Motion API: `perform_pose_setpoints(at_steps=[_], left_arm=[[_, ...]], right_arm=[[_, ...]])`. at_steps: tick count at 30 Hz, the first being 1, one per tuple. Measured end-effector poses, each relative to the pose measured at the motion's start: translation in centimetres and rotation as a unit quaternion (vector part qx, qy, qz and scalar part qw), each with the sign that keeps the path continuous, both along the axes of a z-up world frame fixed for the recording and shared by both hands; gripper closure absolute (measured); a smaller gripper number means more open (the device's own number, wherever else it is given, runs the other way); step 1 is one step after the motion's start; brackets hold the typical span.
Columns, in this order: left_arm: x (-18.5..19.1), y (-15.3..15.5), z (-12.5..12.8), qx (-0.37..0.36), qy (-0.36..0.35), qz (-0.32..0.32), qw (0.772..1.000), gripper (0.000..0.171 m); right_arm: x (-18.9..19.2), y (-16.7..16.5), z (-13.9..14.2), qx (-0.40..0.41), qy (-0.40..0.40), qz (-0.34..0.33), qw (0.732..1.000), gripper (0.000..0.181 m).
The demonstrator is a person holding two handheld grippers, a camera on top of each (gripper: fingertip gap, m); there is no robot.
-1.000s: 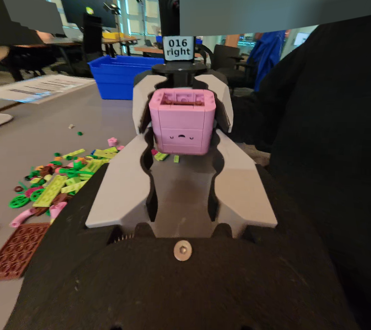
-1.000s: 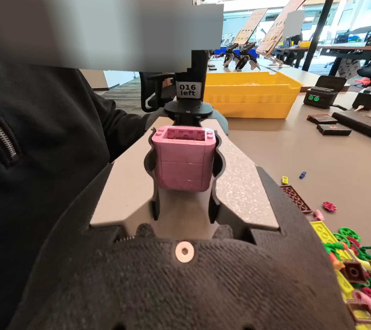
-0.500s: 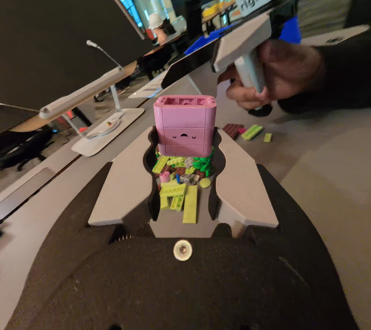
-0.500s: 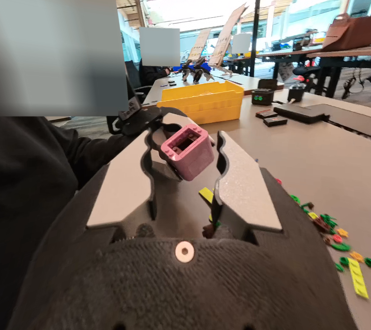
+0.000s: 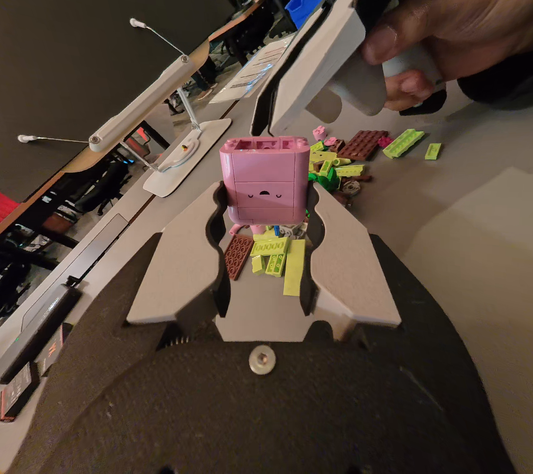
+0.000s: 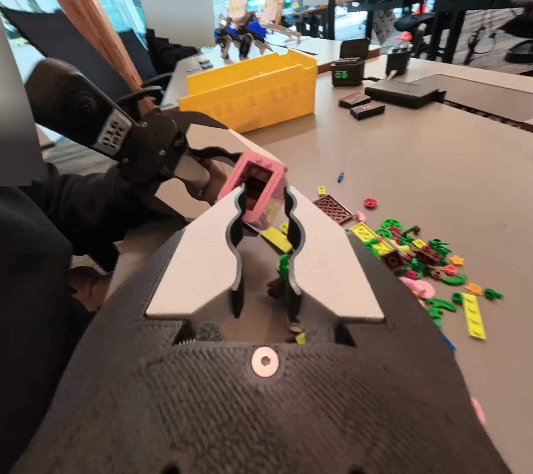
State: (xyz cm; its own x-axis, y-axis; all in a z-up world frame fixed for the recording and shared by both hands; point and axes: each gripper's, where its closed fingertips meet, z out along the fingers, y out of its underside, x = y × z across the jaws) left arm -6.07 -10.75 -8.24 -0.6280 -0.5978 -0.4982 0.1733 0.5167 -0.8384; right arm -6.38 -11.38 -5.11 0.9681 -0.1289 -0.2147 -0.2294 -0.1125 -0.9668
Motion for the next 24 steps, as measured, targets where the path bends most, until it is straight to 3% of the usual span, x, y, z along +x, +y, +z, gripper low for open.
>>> perform_pose_setpoints(at_steps=[4,24], left_arm=[[-0.1,0.0,0.3,-0.012,0.000,-0.004,1.000,0.118],[-1.1,-0.6,1.9,-0.041,-0.030,-0.033,0.998,0.118]], right_arm=[[0.4,-0.6,1.3,0.061,0.064,0.011,0.996,0.164],[0.1,-0.4,0.3,0.053,0.132,0.042,0.989,0.168]])
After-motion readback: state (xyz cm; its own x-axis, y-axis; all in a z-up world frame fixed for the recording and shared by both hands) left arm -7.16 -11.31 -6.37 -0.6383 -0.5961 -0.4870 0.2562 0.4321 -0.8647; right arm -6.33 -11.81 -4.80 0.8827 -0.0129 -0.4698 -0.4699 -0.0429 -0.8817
